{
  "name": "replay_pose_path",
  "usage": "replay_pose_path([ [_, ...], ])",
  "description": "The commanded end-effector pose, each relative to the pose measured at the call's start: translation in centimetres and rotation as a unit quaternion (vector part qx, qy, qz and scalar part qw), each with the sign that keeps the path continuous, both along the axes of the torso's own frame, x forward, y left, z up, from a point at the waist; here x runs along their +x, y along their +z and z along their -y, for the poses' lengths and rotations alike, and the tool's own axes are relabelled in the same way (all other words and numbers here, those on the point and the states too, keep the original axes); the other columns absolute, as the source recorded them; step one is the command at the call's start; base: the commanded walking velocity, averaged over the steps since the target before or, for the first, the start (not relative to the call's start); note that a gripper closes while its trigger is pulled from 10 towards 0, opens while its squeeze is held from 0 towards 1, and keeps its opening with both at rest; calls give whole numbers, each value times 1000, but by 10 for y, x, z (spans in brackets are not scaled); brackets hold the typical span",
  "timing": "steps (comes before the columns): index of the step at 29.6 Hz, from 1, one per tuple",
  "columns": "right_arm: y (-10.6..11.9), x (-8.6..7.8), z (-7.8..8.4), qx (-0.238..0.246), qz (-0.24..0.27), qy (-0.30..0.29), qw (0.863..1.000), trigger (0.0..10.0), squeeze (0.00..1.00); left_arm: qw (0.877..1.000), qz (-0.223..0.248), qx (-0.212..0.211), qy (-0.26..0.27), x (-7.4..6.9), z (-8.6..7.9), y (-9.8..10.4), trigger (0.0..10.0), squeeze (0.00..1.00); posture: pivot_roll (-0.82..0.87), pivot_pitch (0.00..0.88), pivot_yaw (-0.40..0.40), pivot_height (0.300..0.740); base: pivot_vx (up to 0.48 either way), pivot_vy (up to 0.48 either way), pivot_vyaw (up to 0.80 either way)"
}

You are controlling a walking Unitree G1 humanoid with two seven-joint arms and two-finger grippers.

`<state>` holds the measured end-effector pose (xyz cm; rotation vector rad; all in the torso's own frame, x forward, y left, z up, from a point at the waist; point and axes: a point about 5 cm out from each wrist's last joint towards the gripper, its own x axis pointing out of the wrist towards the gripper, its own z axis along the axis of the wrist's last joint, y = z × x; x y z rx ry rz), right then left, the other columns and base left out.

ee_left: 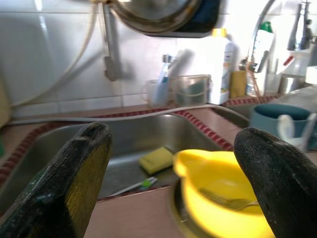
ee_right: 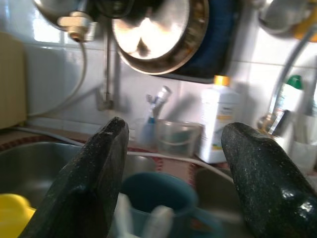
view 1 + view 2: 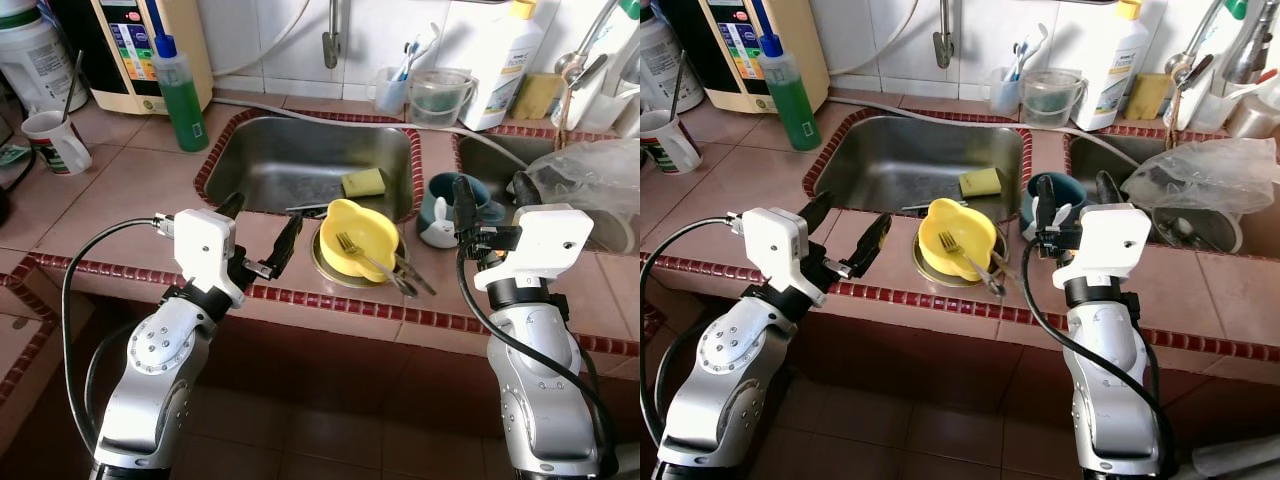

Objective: Kitchen organization

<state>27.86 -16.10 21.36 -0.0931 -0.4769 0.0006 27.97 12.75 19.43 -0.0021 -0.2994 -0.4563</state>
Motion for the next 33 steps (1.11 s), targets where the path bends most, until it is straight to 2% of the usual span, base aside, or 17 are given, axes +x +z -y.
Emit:
replay_pose_path([
  [1, 3, -1, 2, -1, 4, -4, 1000, 10000, 0, 1000, 6, 4, -8, -2, 3, 3, 10000, 0, -28, 129, 34, 740, 0, -446, 0],
  [8, 3, 0, 1, 0, 4, -3, 1000, 10000, 0, 1000, -1, 4, -6, -1, 3, 2, 10000, 0, -27, 128, 33, 740, 0, -429, 0],
  [9, 3, 1, 1, 0, 4, -2, 1000, 10000, 0, 1000, -6, -20, -9, 0, 3, 2, 10000, 0, -27, 127, 33, 740, 0, 0, 0],
  [11, 3, 1, 1, 0, 3, -2, 1000, 10000, 0, 1000, -7, -21, -7, 0, 3, 2, 10000, 0, -28, 127, 33, 740, 0, 0, 0],
  [17, 2, 1, 1, 1, 3, -2, 1000, 10000, 0, 1000, -10, -8, -14, -2, 5, 1, 10000, 0, -27, 126, 32, 740, 0, 0, 0],
  [26, 2, 0, 0, 1, 2, 1, 1000, 10000, 0, 999, -17, -10, -30, -2, 6, 1, 10000, 0, -26, 120, 33, 740, 0, 0, 0],
  [33, 1, 1, -2, 1, 1, 4, 1000, 10000, 0, 999, -19, -11, -33, -2, 7, 0, 10000, 0, -27, 113, 31, 740, 326, 0, 0],
])
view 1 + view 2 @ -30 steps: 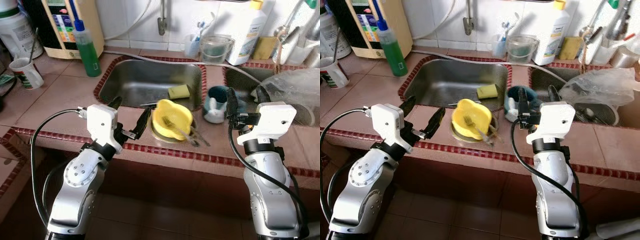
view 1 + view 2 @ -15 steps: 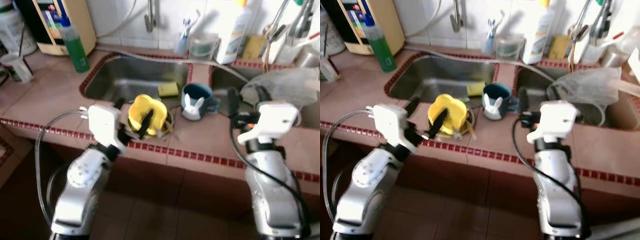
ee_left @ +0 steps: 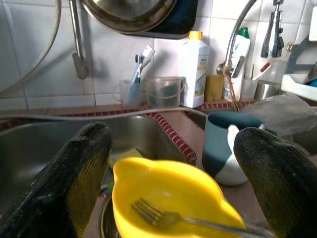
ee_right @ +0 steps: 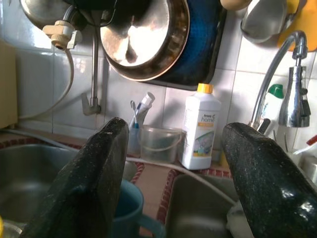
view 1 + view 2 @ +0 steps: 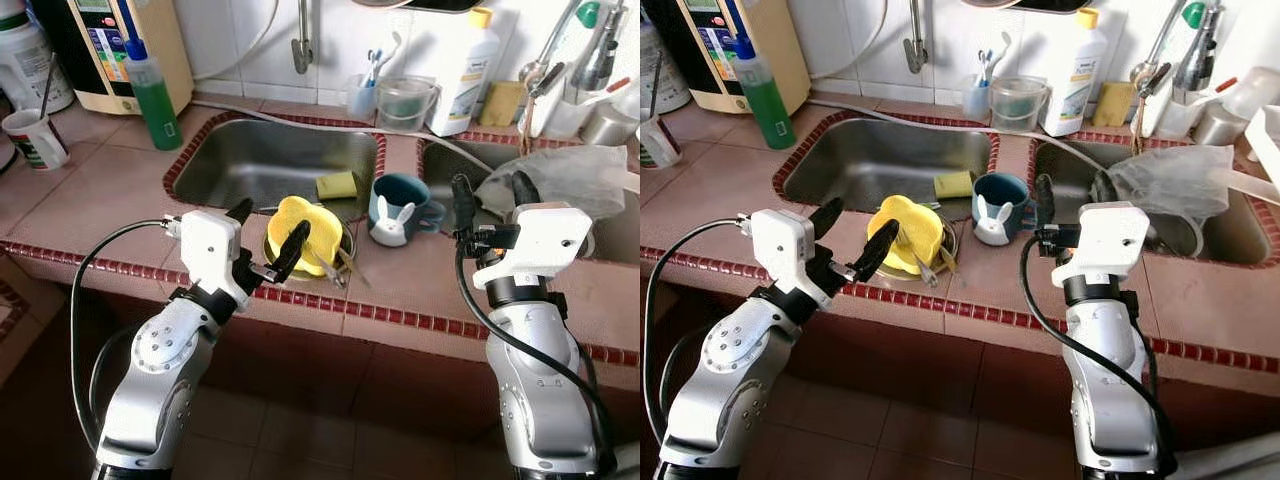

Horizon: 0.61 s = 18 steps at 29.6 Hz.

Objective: Kitchen organization

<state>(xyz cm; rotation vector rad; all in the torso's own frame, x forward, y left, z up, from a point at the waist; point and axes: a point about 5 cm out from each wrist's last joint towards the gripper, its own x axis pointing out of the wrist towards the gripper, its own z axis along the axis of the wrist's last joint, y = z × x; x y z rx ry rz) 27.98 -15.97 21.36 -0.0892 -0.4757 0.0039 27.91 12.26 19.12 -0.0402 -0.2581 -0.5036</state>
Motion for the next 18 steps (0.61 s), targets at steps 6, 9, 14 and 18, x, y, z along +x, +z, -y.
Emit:
replay_pose_path([
  [6, 1, 0, -1, -1, 2, 4, 1000, 10000, 0, 1000, 5, -3, -9, -1, 2, 4, 10000, 0, -28, 109, 29, 740, 349, 0, 0],
  [9, 1, 0, -1, -2, 2, 6, 1000, 10000, 0, 1000, 6, -4, -10, -2, 3, 4, 10000, 0, -29, 106, 27, 740, 232, 0, 0],
  [14, 1, 0, -1, -4, 2, 7, 1000, 10000, 0, 1000, 10, -9, -13, -2, 4, 6, 10000, 0, -31, 108, 23, 740, 0, 0, 0],
  [18, 2, 0, 0, -5, 2, 6, 1000, 10000, 0, 1000, 14, -6, -13, -2, 3, 6, 10000, 0, -31, 115, 21, 740, 0, 0, 0],
])
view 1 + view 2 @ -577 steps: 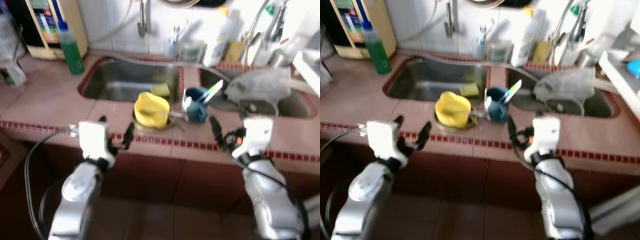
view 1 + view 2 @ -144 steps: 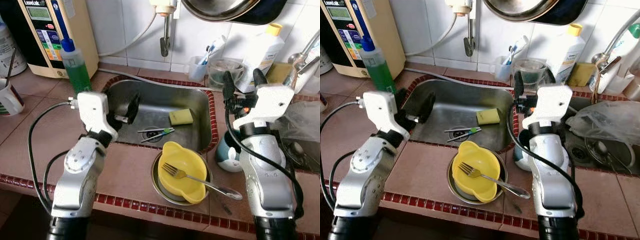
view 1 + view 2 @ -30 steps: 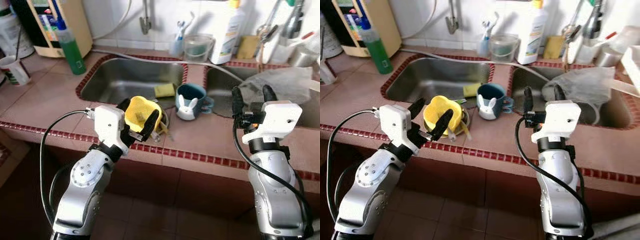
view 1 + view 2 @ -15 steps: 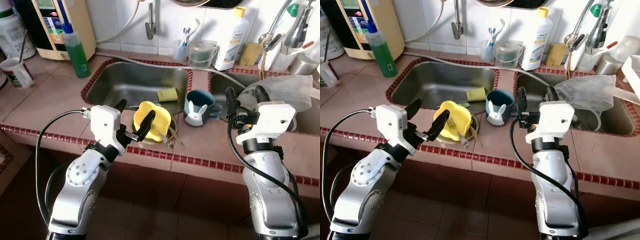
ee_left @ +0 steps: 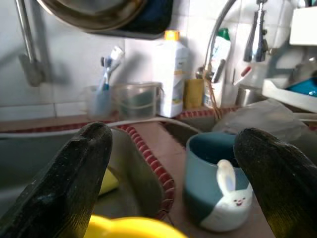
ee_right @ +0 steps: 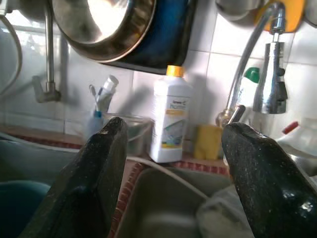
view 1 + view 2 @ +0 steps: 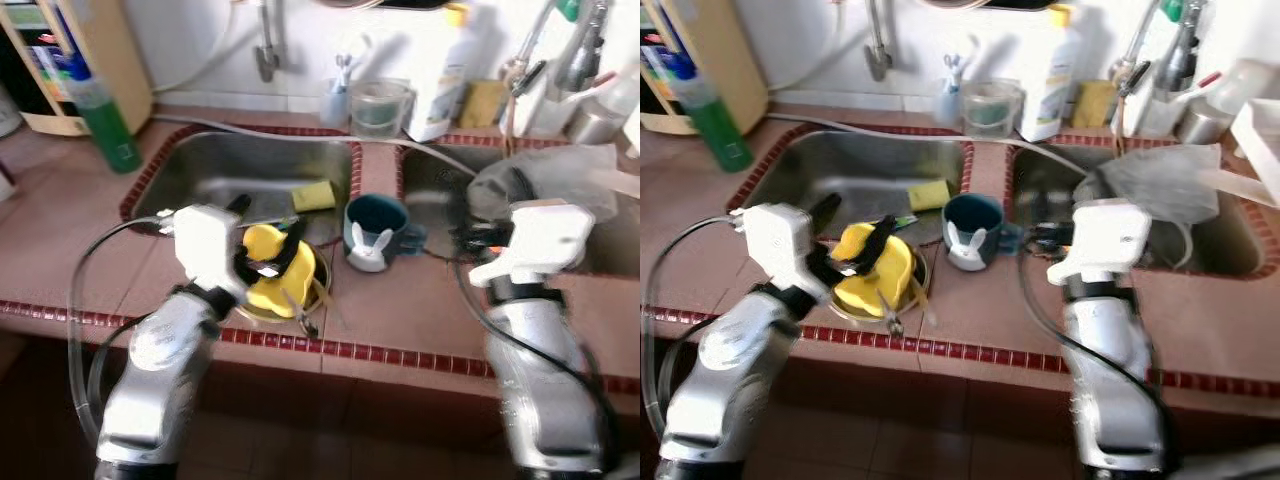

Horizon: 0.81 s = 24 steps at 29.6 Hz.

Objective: Kitchen organization

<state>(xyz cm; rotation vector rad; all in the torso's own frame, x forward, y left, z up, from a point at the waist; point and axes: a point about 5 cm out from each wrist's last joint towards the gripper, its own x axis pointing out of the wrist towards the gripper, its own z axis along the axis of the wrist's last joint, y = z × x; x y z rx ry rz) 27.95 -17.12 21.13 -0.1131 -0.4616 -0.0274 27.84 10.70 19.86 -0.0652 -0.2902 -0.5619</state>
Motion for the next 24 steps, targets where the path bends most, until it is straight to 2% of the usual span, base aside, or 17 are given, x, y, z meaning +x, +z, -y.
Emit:
replay_pose_path([
  [1, 4, 0, -12, 3, 7, 24, 1000, 10000, 0, 1000, 0, 6, 17, -1, -12, -1, 10000, 0, -31, 115, 21, 740, 0, 0, 0],
  [7, 4, 0, -11, 3, 5, 24, 1000, 10000, 0, 1000, 3, 12, 6, -2, -11, 1, 10000, 0, -30, 121, 22, 740, 0, 0, 0],
  [8, 4, 1, -10, 5, 1, 23, 1000, 10000, 0, 1000, 12, 27, -6, -2, -9, 3, 10000, 0, -29, 123, 23, 740, 0, 0, 0],
  [17, 7, 7, -2, 10, -6, 8, 1000, 10000, 0, 997, 31, 54, -45, -6, 0, 9, 10000, 0, -29, 127, 26, 740, 0, 0, 0],
  [24, 3, 15, 4, 33, -37, -5, 999, 10000, 0, 993, 37, 74, -79, -12, 8, 10, 10000, 0, -28, 129, 30, 740, 0, 0, 0],
])
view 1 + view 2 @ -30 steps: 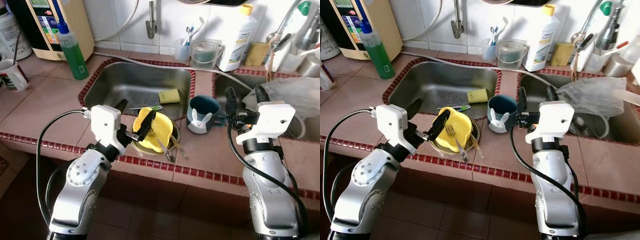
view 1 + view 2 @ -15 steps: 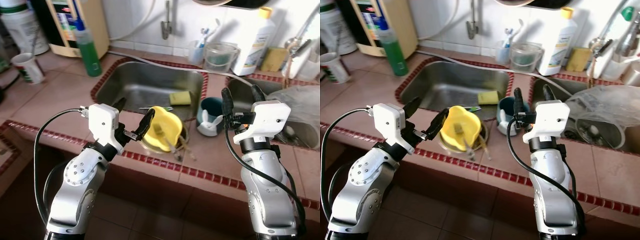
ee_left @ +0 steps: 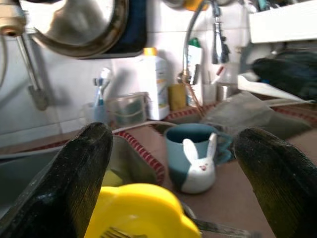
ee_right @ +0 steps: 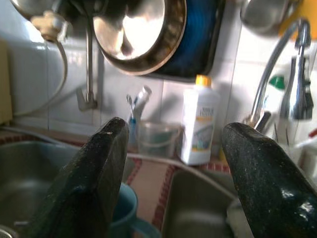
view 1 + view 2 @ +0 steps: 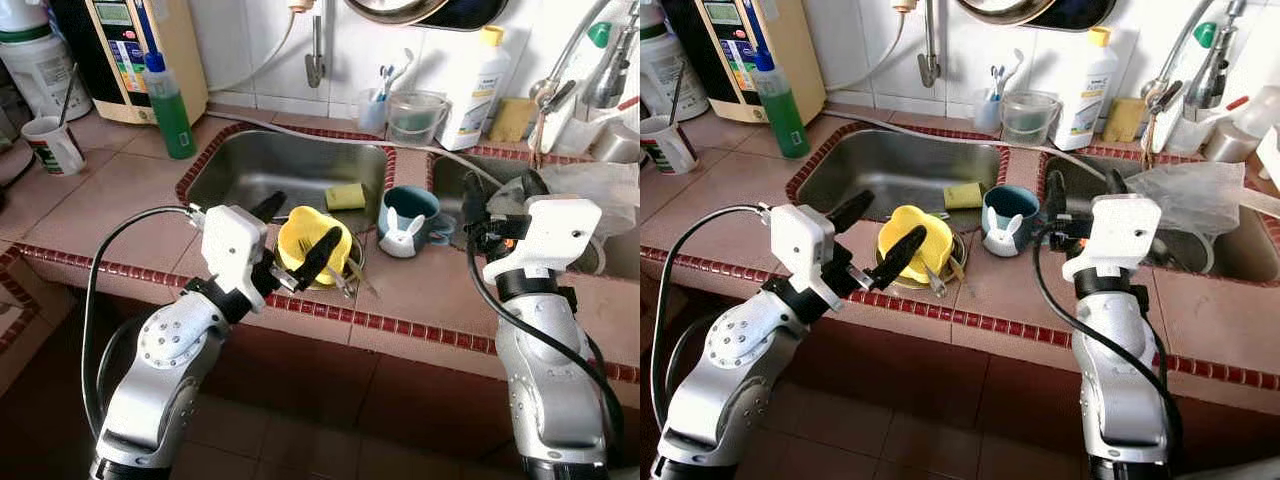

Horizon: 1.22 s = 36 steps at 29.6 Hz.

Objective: Kitchen organization

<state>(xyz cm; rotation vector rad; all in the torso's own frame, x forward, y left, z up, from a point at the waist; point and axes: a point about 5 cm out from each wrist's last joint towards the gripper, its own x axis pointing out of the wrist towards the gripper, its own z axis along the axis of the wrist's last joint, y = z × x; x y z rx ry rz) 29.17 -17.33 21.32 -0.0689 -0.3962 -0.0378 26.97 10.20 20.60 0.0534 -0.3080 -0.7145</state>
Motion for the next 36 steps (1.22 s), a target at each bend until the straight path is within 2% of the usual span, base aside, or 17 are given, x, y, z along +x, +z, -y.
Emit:
replay_pose_path([
  [1, 2, 4, 3, 11, -9, -3, 1000, 10000, 0, 1000, 6, 10, -17, -3, 4, 3, 10000, 0, -28, 129, 30, 740, 0, 0, 0],
  [8, 4, 22, 14, 20, -39, -4, 999, 10000, 0, 998, 3, 29, -56, -13, 20, -5, 10000, 0, -31, 132, 31, 740, 0, 0, 0],
  [16, 7, 34, 14, 34, -59, 3, 998, 10000, 0, 997, -1, 27, -69, -18, 27, -7, 10000, 0, -32, 130, 23, 740, 0, 0, 0],
  [18, 7, 41, 13, 52, -73, 17, 996, 10000, 0, 997, -1, 24, -72, -20, 30, -7, 10000, 0, -32, 129, 18, 740, 0, 0, 0],
  [19, 8, 43, 13, 62, -77, 25, 995, 10000, 1000, 997, -2, 23, -73, -21, 31, -7, 10000, 0, -33, 129, 14, 740, 0, 0, 0],
  [26, 15, 54, 16, 72, -99, 38, 992, 10000, 1000, 997, -1, 17, -75, -25, 35, -6, 10000, 0, -35, 128, 3, 740, 0, 0, 0],
  [27, 15, 55, 17, 76, -103, 43, 991, 10000, 784, 997, -1, 17, -76, -25, 36, -6, 10000, 0, -34, 128, -3, 740, 0, 0, 0],
  [28, 15, 57, 17, 77, -109, 45, 990, 10000, 0, 997, -1, 17, -77, -26, 36, -6, 10000, 0, -34, 128, -6, 740, 0, 0, 0],
  [36, 10, 65, 24, 85, -157, 61, 982, 10000, 0, 997, -3, 13, -75, -28, 39, -7, 10000, 0, -32, 124, -15, 740, 0, 0, 0],
])
